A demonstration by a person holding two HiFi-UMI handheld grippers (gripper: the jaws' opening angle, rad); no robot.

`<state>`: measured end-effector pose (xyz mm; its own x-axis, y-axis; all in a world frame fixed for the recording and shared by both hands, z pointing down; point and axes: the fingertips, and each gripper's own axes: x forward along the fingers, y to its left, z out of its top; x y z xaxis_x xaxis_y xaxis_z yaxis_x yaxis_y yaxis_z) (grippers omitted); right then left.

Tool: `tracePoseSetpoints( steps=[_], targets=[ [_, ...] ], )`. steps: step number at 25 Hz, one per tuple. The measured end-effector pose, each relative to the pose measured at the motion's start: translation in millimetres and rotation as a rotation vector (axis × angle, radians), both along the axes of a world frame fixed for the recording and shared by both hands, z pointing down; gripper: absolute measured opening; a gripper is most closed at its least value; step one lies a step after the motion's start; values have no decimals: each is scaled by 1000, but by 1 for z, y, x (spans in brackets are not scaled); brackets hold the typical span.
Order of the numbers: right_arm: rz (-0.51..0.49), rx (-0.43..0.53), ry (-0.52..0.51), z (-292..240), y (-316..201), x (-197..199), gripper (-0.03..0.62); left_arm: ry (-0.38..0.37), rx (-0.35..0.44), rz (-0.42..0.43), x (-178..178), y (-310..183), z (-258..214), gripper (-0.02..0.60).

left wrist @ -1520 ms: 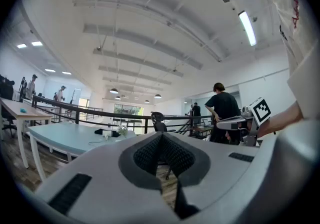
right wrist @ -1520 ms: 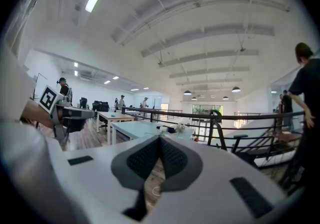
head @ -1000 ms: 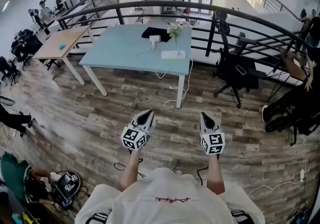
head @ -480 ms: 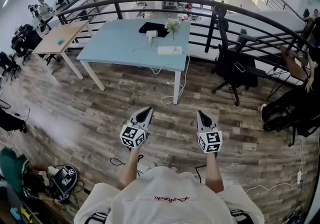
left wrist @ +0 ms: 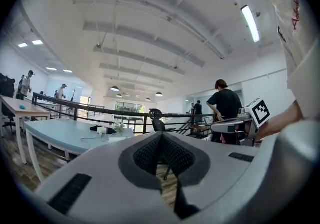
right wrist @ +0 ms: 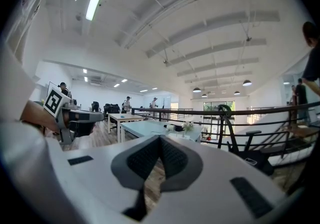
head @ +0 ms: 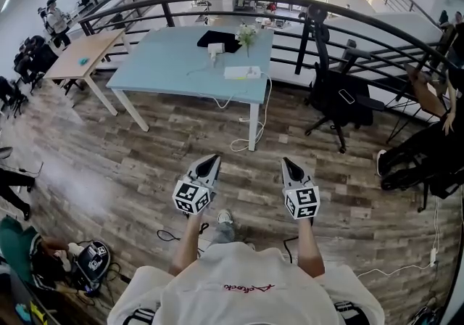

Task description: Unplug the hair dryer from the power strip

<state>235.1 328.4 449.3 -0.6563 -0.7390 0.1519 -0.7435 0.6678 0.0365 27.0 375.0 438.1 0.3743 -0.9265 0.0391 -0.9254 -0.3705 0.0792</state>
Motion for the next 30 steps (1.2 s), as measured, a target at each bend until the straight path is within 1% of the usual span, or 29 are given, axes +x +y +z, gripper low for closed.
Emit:
tracePoseSetpoints(
  steps=[5,11,14,20,30],
  targets=[
    [-1,-1,14,3,-19,-11,17,11,-1,5,-10,-21,5,8],
    [13,0,30,8,-55,-27,17,22,8,25,-25,-62,10,8],
    [18,5,35,6,-78,-44,17,15,22,28,-42,-85,9,8],
    [53,-5,39,3,-122,-76,17,34,25,41,-79,-135,6,8],
    [109,1,54,-2,-183,-139,17,59,24,93,-140,-202,8,8]
  ],
)
